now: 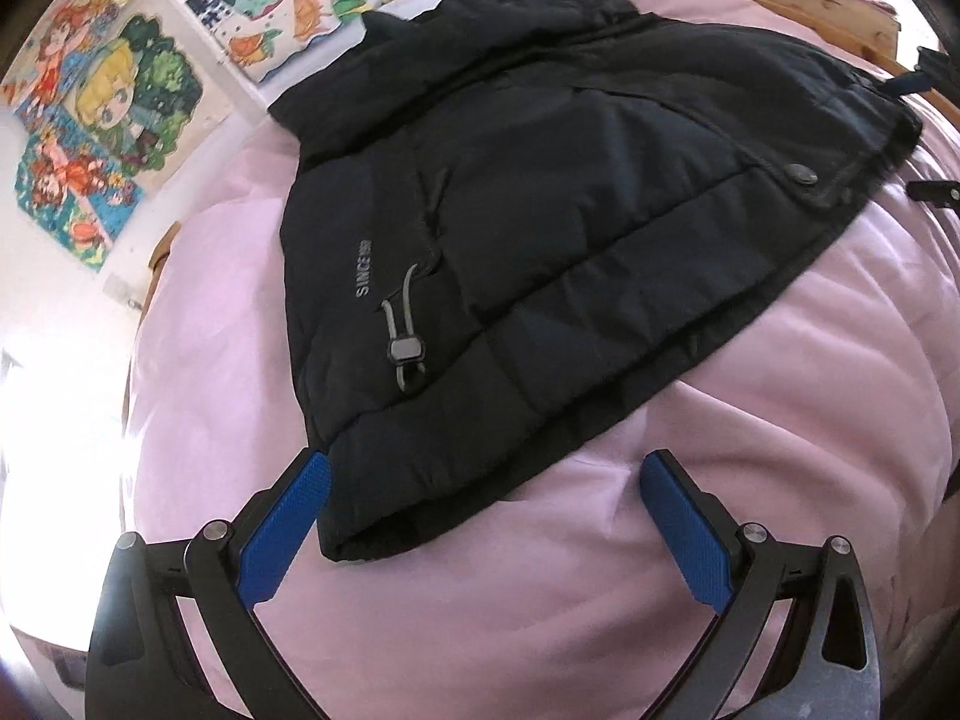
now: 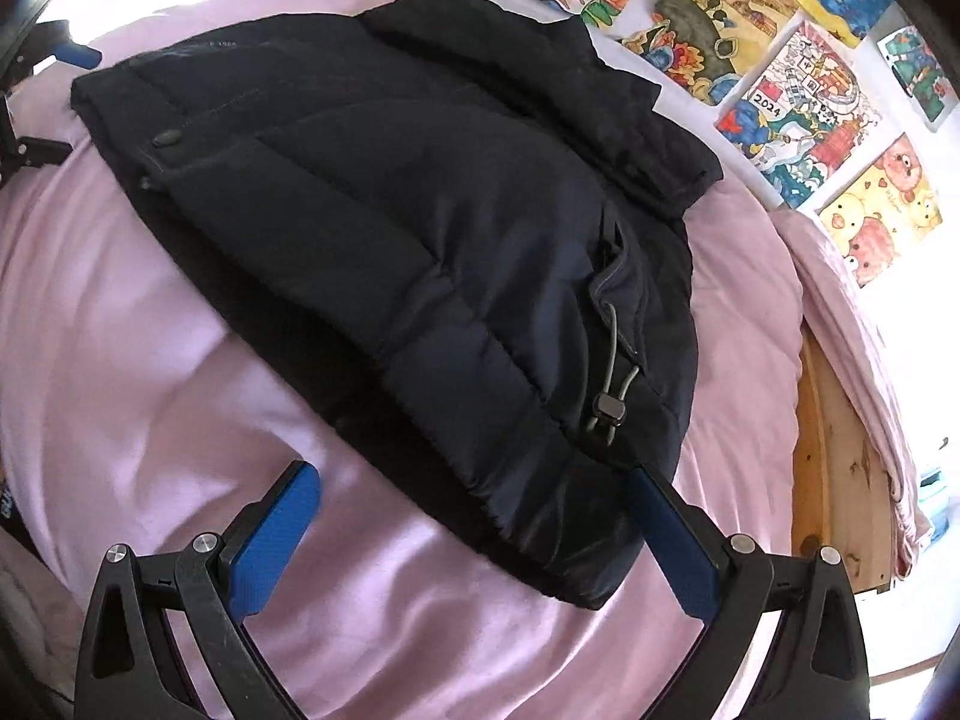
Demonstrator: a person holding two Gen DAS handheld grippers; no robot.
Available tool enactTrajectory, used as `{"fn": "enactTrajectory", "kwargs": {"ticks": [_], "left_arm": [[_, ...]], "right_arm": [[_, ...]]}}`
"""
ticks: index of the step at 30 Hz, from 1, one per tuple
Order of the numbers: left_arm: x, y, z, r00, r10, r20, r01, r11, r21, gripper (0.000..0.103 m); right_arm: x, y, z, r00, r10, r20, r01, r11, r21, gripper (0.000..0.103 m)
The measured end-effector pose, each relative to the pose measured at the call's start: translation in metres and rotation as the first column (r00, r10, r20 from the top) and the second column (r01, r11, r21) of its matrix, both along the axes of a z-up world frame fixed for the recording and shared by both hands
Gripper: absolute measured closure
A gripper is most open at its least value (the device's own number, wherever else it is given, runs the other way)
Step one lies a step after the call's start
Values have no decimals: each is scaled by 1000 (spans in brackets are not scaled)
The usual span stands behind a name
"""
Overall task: Fold large clothes
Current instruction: 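Lower both tools to the black jacket hem beside the drawstring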
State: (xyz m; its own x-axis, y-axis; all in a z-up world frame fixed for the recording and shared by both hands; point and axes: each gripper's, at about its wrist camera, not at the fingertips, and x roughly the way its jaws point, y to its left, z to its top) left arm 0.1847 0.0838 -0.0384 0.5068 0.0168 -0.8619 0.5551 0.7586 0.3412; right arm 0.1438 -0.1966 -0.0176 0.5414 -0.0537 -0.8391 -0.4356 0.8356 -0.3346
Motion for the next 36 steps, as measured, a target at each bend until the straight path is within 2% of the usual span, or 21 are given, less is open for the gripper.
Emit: {"fn": "enactTrajectory", "kwargs": {"ticks": [7, 13, 16, 20, 27, 32, 36], "left_arm": [[4, 0, -4, 999, 39, 19, -40, 999, 17, 1], [9, 5, -5, 995, 71, 71, -76, 994, 73, 1], [11, 10, -4, 993, 86, 77, -92, 993, 74, 1], [10, 14, -7, 992, 72, 107, -82, 992, 98, 1], [7, 8, -11, 978, 0, 210, -45, 977, 210, 1], [10, 11, -6, 967, 2, 255, -62, 972, 225, 1], [9, 9, -5, 967, 5, 255, -64, 972, 225, 2]], "right_arm": [[-1, 4, -12, 997, 48, 59, -43, 995, -93, 0], [2, -2, -18, 994, 42, 102, -25, 987, -158, 0], [5, -8, -20, 995, 14, 99, 2, 988, -156, 0], [7, -10, -23, 994, -10, 110, 27, 987, -158, 0], [5, -6, -20, 981, 32, 189, 10, 977, -215, 0], [11, -11, -19, 982, 3, 189, 34, 980, -194, 0], [9, -7, -25, 981, 31, 190, 12, 975, -222, 0]]}}
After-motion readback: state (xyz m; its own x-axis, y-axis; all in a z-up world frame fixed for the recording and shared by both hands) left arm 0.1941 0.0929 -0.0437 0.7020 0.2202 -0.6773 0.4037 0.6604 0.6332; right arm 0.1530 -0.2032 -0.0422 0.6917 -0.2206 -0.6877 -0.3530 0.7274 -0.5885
